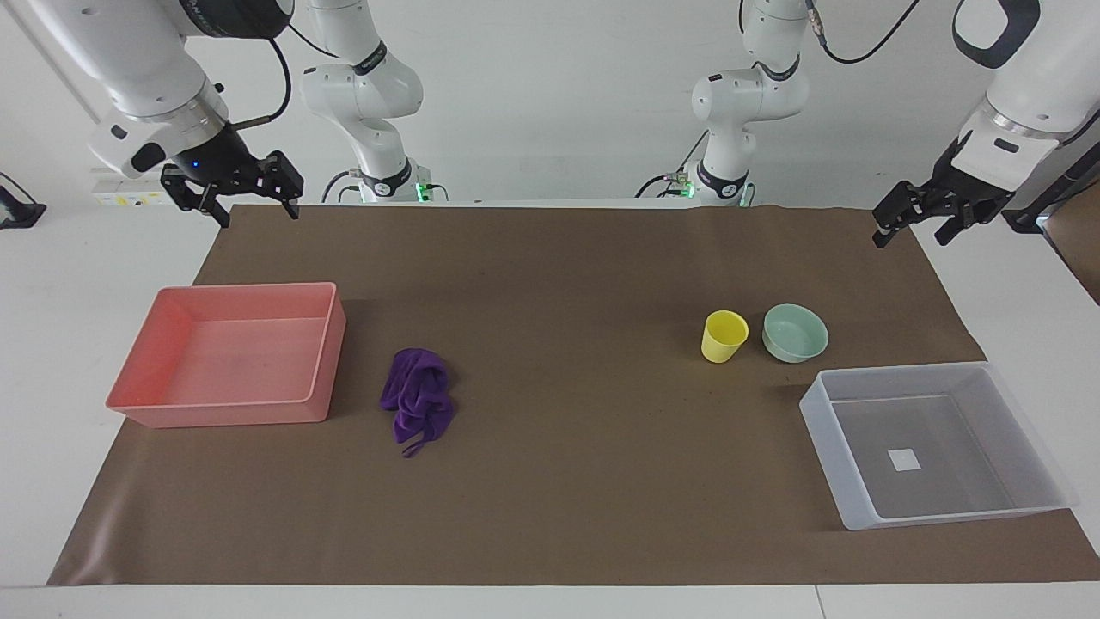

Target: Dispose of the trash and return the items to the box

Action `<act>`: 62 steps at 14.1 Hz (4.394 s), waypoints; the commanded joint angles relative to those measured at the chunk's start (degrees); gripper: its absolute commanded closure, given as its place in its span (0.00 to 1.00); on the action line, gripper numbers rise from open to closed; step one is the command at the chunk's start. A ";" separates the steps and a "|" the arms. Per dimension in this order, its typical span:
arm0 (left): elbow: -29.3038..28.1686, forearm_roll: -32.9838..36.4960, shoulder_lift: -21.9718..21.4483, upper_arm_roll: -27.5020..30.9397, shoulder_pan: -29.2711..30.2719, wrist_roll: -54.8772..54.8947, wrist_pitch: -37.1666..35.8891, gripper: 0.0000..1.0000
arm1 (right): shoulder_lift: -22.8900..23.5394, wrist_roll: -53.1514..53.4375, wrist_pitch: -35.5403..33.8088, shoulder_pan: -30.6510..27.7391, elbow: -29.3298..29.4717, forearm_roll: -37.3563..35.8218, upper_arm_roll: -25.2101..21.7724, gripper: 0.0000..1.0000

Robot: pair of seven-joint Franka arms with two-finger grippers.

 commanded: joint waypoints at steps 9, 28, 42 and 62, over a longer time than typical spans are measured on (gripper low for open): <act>-30.56 0.50 -10.36 0.46 2.76 0.86 25.60 0.00 | -1.92 2.23 13.98 2.13 -9.57 0.69 0.76 0.00; -39.79 0.59 0.01 0.37 3.93 -0.28 39.17 1.00 | 21.99 8.21 53.03 12.52 -21.54 1.04 0.85 0.53; 7.09 -2.66 28.28 0.63 6.82 -1.16 37.23 1.00 | 6.27 8.47 23.34 7.69 -6.87 -0.28 0.14 1.00; -0.47 -1.35 25.88 1.16 5.59 -1.34 43.18 0.00 | 4.76 -0.93 38.96 -10.61 -27.87 -2.21 0.23 0.18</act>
